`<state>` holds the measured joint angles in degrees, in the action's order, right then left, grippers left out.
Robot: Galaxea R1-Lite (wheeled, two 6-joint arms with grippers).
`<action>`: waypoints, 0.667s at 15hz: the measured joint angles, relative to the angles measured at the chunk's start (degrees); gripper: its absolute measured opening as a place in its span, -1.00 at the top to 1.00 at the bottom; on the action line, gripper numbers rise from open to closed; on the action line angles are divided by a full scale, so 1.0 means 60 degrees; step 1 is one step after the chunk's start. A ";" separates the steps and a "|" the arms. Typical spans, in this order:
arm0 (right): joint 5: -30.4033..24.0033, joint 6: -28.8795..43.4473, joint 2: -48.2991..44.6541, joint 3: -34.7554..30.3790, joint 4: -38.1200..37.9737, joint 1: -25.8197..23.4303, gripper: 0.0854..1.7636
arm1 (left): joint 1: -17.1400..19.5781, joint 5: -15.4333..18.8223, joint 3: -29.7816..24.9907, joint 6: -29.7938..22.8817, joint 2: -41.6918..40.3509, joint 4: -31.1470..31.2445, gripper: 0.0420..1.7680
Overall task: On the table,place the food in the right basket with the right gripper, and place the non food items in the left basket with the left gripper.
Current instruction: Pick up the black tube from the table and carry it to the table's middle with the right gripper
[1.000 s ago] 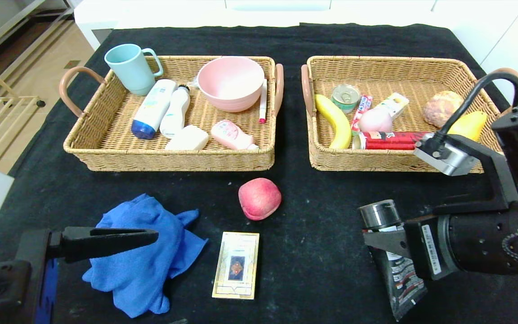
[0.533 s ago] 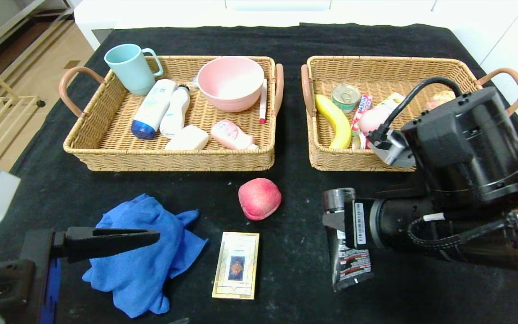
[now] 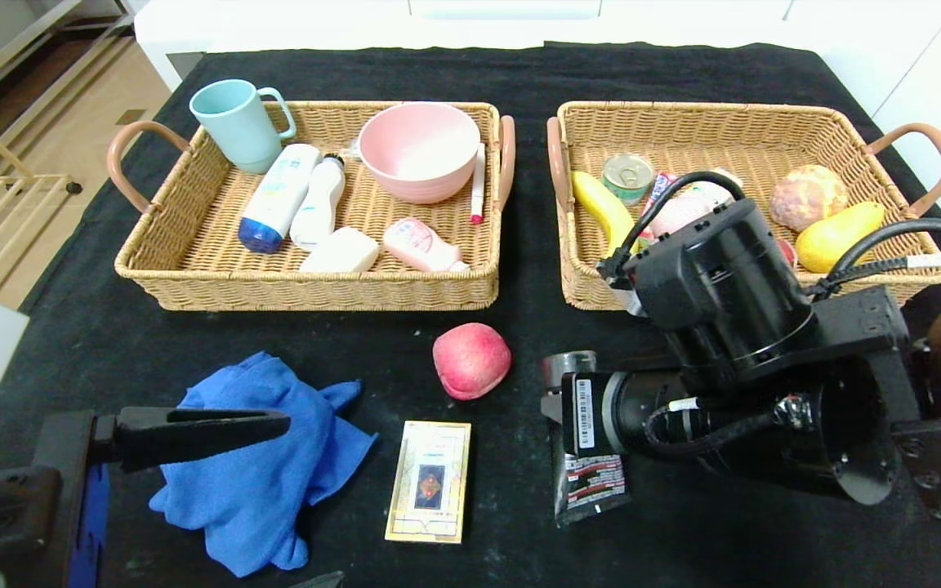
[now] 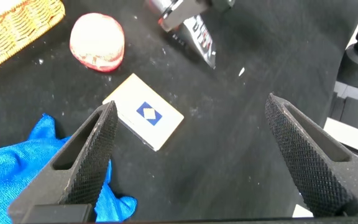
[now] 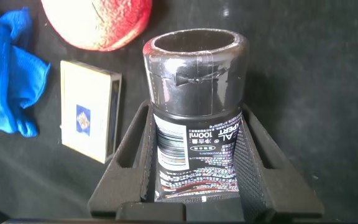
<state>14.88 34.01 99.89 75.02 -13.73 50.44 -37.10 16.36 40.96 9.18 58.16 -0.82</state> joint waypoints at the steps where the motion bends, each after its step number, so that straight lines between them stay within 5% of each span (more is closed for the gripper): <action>1: 0.0026 0.0073 0.0106 0.0102 0.0002 0.0053 0.17 | 0.0000 0.0000 -0.0006 0.0000 -0.0002 0.0000 -0.94; 10: 0.0376 0.0193 0.0721 0.0496 -0.0004 0.0118 0.17 | 0.0010 -0.0063 0.0000 0.0012 -0.0069 -0.0006 -0.94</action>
<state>17.14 35.17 104.22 78.00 -13.75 51.15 -37.04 15.98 40.96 9.25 57.75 -0.85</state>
